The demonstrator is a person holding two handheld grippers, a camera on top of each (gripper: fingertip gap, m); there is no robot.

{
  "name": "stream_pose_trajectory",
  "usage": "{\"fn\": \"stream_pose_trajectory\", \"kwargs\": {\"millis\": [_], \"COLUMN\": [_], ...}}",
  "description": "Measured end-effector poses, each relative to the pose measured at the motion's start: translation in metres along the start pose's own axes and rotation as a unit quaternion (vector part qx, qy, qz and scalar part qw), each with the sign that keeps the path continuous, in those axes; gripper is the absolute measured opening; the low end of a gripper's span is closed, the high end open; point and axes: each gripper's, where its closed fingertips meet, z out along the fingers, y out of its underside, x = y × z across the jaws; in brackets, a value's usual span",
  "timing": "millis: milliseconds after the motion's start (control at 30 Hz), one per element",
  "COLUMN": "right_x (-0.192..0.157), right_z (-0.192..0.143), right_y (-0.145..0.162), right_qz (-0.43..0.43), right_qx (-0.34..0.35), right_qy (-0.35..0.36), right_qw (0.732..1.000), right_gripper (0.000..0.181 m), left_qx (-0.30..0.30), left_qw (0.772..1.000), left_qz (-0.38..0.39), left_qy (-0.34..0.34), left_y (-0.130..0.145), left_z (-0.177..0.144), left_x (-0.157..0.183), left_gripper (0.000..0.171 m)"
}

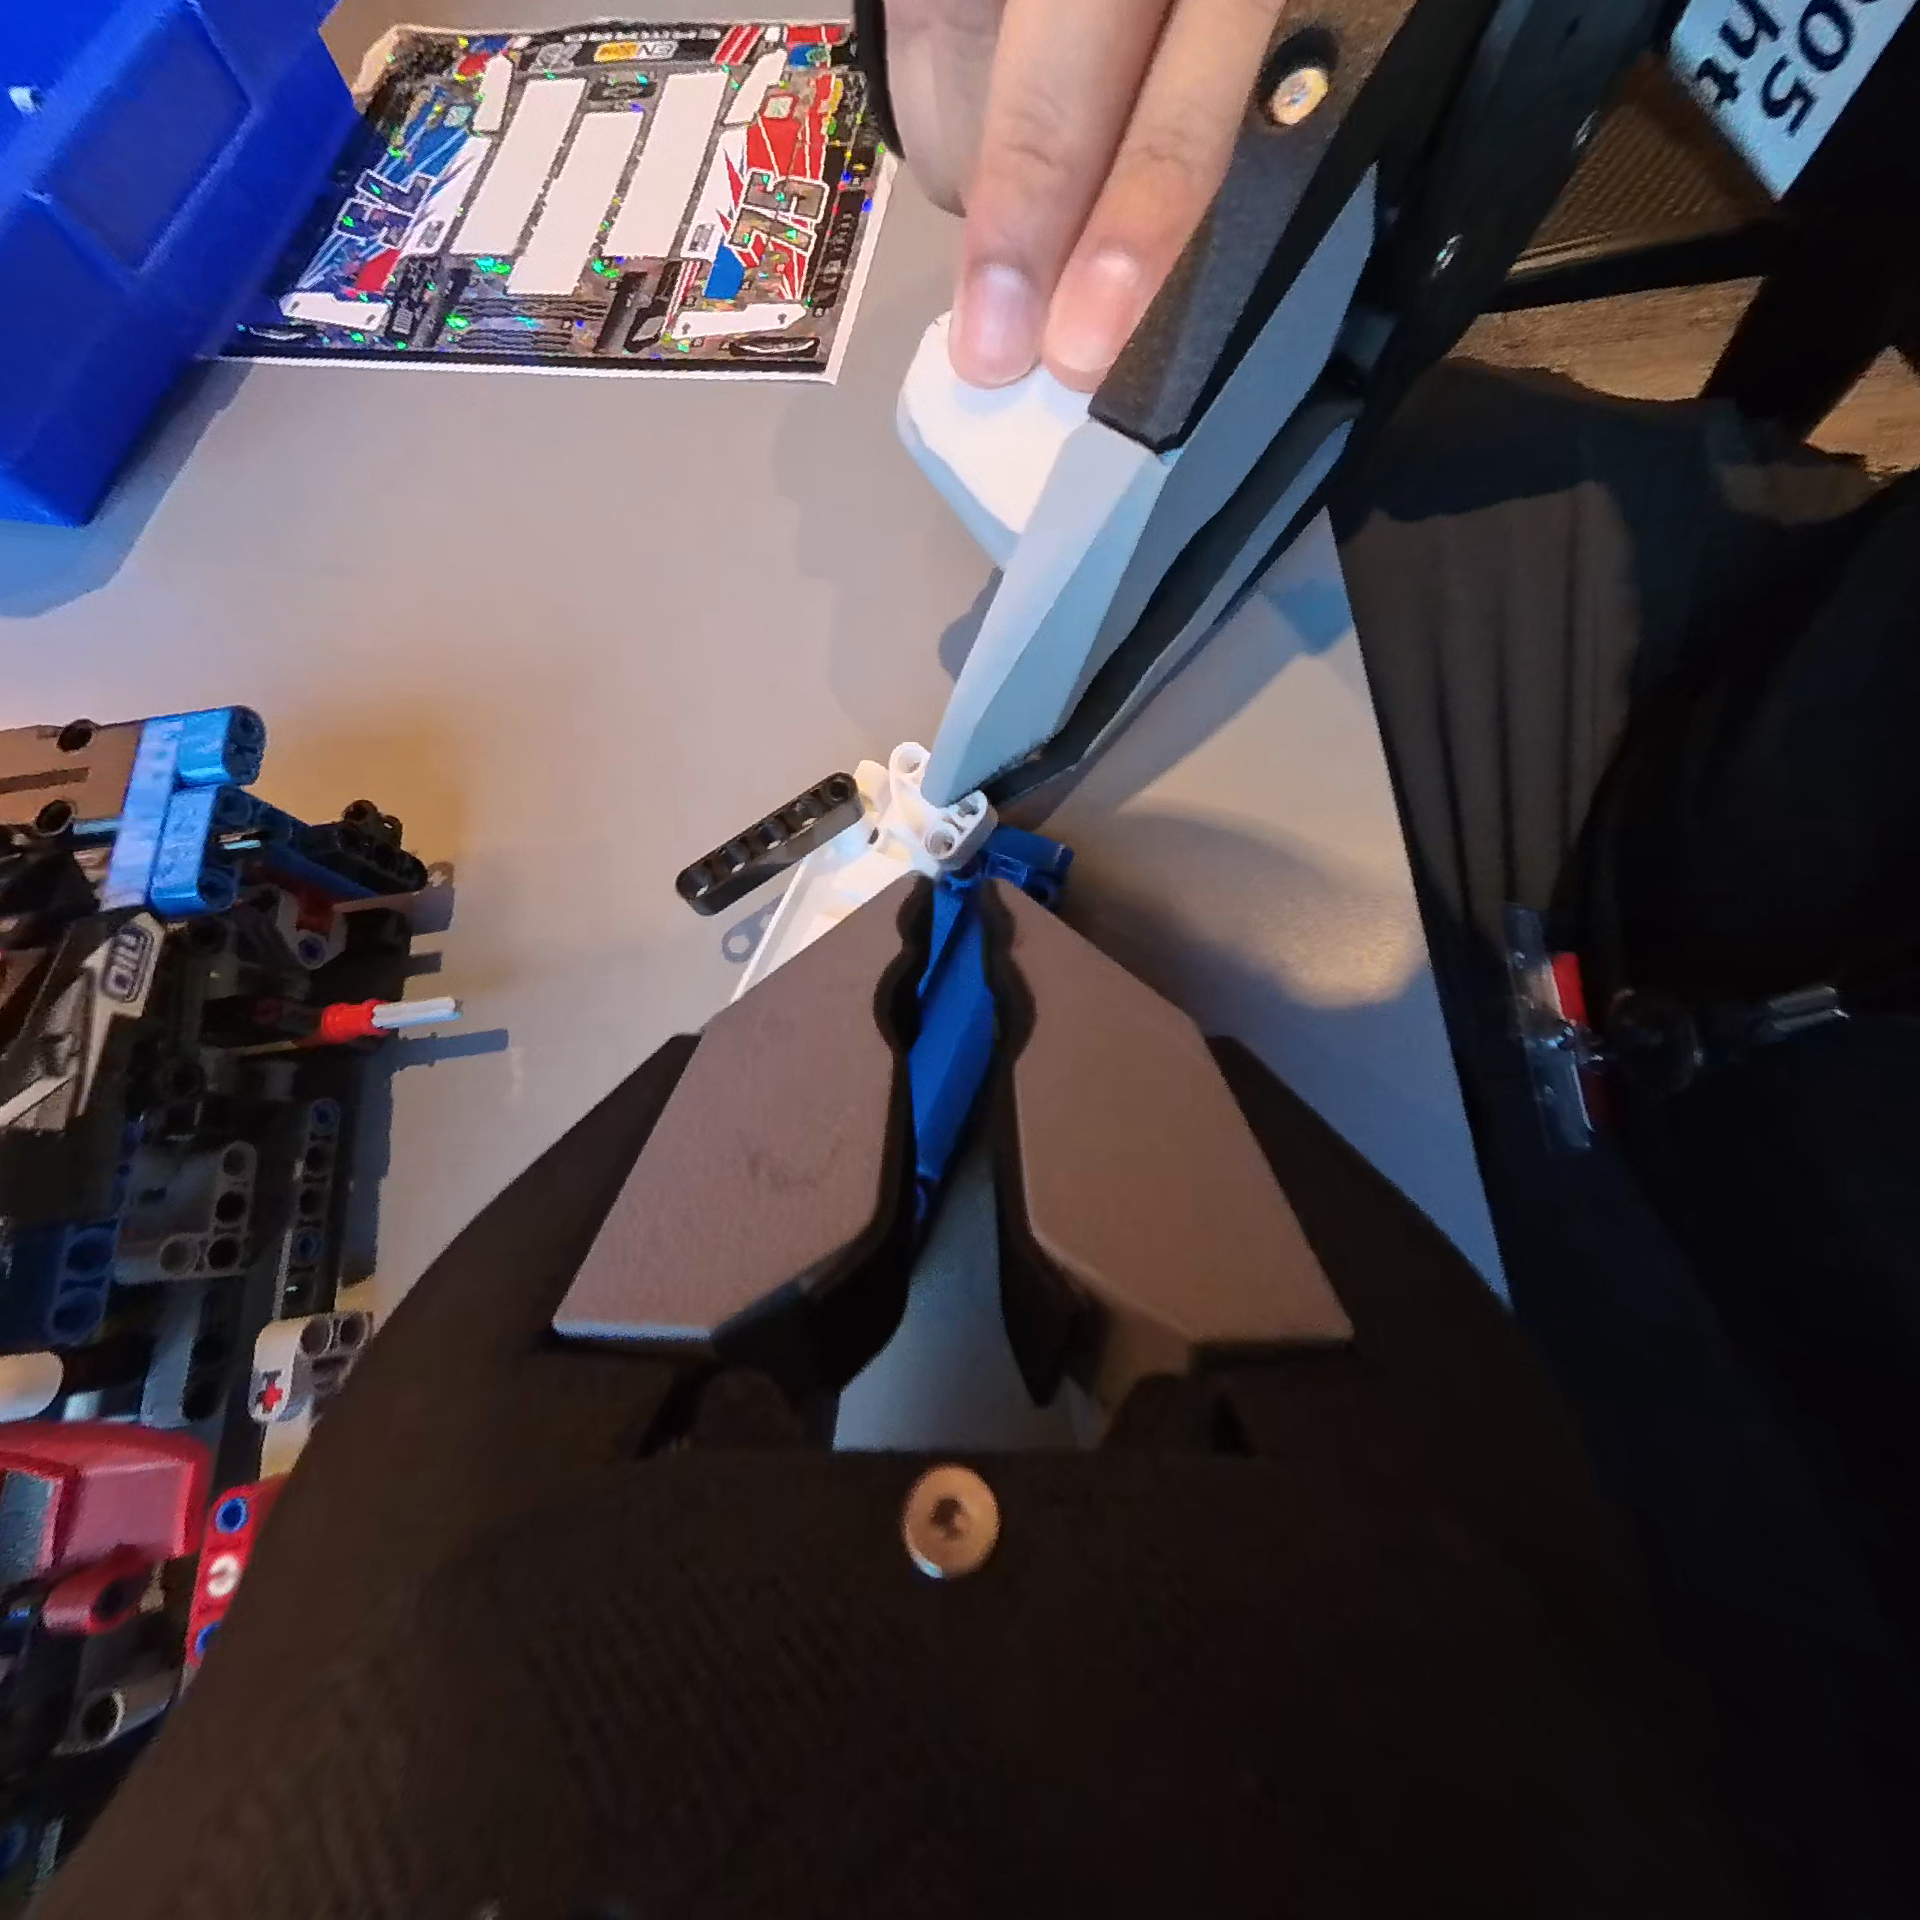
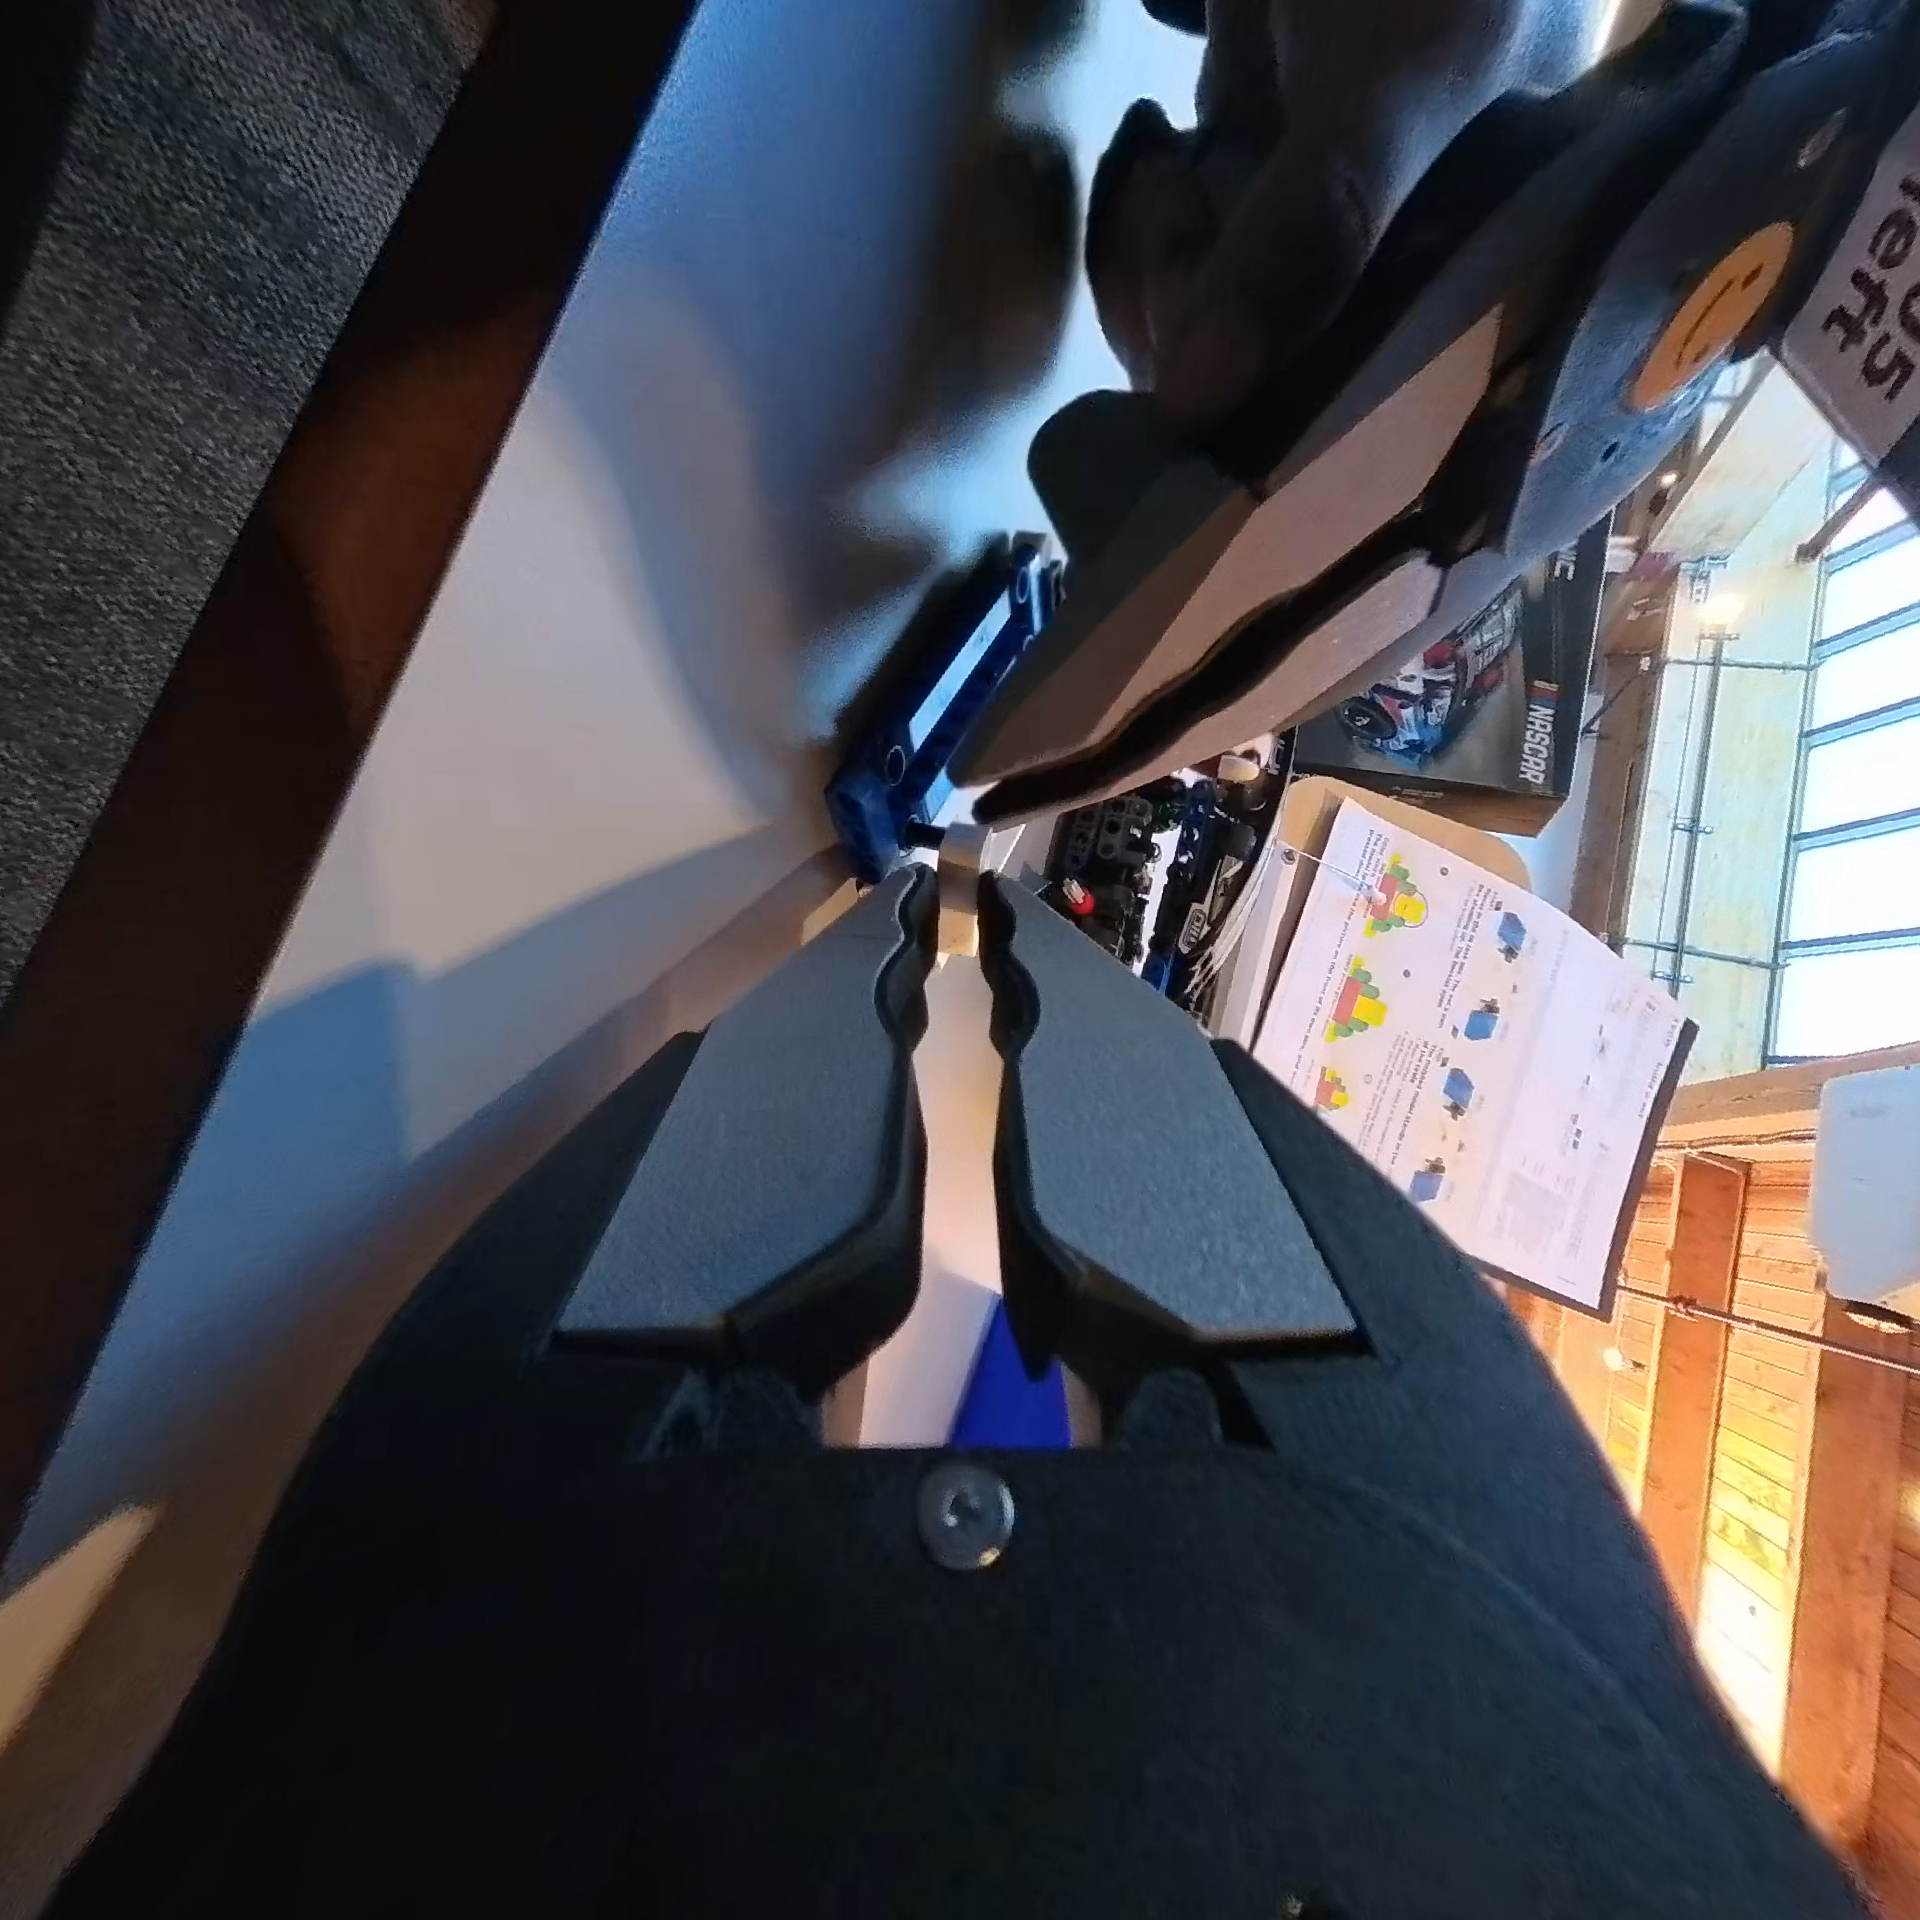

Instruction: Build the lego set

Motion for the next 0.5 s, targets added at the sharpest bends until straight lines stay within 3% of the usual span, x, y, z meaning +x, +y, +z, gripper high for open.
{"fn": "stream_pose_trajectory", "kwargs": {"millis": [133,500], "right_x": [-0.0003,-0.0003], "right_z": [-0.0007,-0.003], "right_y": [0.0004,-0.0004], "right_qz": [-0.004,-0.042], "right_qx": [0.0,0.009], "right_qy": [0.008,-0.002], "right_qw": [1.0,0.999], "right_gripper": [0.005,0.004], "left_qx": [-0.029,-0.025], "left_qw": [0.999,0.998], "left_qz": [0.022,0.043], "left_qy": [-0.026,-0.038], "left_y": [0.0094,0.0076], "left_z": [0.0028,0.0053], "left_x": [-0.006,-0.0052], "left_gripper": [0.006,0.003]}}
